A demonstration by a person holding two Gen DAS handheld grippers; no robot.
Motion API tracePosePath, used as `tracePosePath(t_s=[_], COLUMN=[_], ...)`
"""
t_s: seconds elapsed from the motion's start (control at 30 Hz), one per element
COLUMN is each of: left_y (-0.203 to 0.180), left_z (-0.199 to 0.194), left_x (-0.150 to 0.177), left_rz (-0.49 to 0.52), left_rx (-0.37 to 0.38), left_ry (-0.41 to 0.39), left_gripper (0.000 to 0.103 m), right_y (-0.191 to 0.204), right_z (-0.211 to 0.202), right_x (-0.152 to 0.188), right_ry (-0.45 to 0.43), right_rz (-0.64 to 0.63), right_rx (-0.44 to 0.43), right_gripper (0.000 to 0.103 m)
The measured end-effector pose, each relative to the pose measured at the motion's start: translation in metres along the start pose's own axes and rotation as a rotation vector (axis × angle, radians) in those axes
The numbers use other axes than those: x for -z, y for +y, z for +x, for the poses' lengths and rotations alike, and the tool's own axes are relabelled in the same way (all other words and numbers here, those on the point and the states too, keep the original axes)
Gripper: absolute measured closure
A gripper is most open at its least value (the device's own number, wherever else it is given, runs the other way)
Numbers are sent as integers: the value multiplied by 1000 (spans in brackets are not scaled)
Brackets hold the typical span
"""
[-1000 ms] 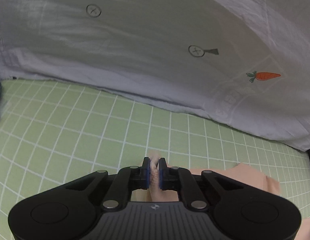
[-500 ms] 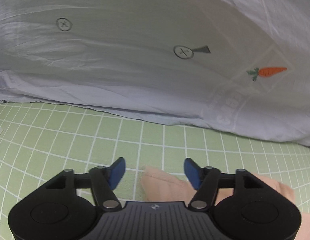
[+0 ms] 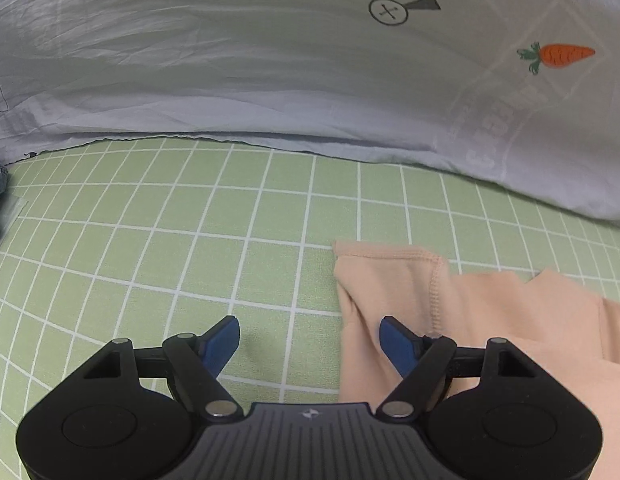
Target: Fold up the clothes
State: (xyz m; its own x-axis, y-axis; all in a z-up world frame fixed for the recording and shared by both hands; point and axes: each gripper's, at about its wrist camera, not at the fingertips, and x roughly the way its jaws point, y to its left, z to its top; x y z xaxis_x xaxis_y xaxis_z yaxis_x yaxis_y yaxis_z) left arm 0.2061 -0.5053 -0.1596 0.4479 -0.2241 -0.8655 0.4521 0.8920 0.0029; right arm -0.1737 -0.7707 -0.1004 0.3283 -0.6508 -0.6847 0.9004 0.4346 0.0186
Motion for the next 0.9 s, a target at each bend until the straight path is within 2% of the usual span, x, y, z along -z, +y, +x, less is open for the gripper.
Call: tracePosePath(t_s=[0.07, 0.13, 0.17, 0.23, 0.27, 0.37, 0.4, 0.47, 0.5, 0.53, 0.6, 0.73, 0.9], left_y=[-1, -3, -2, -1, 0, 5, 6, 8, 9, 11, 16, 31, 50], left_z=[4, 6, 6, 7, 7, 5, 4, -2, -6, -13, -30, -80, -141], left_x=[1, -1, -1, -2, -2, -2, -3, -3, -3, -3, -2, 11, 52], left_rz=[7, 13, 11, 7, -1, -18, -17, -19, -21, -28, -48, -84, -106], left_rx=[1, -6, -6, -6, 1, 20, 23, 23, 23, 25, 38, 68, 88], left_ry=[0, 0, -1, -1, 0, 4, 6, -3, -11, -22, -49, -113, -151], left_gripper=[24, 23, 22, 21, 21, 21, 21, 21, 21, 21, 21, 21, 20], right_y=[-6, -12, -14, -15, -15, -13, -12, -10, -10, -9, -6, 4, 38], right_z=[13, 27, 31, 37, 39, 46, 46, 46, 45, 44, 35, -8, -85], right_x=[9, 20, 24, 32, 35, 39, 39, 36, 34, 32, 27, 16, 27], right_ry=[53, 112, 124, 130, 129, 136, 133, 125, 123, 122, 101, -7, -121], right_rz=[30, 67, 78, 94, 97, 71, 59, 40, 33, 26, 12, -30, -180], right_rx=[-6, -18, -8, 19, 20, 13, 4, -35, -48, -59, -88, -176, -304], right_gripper=[99, 92, 86, 50, 45, 41, 41, 64, 95, 100, 100, 100, 100])
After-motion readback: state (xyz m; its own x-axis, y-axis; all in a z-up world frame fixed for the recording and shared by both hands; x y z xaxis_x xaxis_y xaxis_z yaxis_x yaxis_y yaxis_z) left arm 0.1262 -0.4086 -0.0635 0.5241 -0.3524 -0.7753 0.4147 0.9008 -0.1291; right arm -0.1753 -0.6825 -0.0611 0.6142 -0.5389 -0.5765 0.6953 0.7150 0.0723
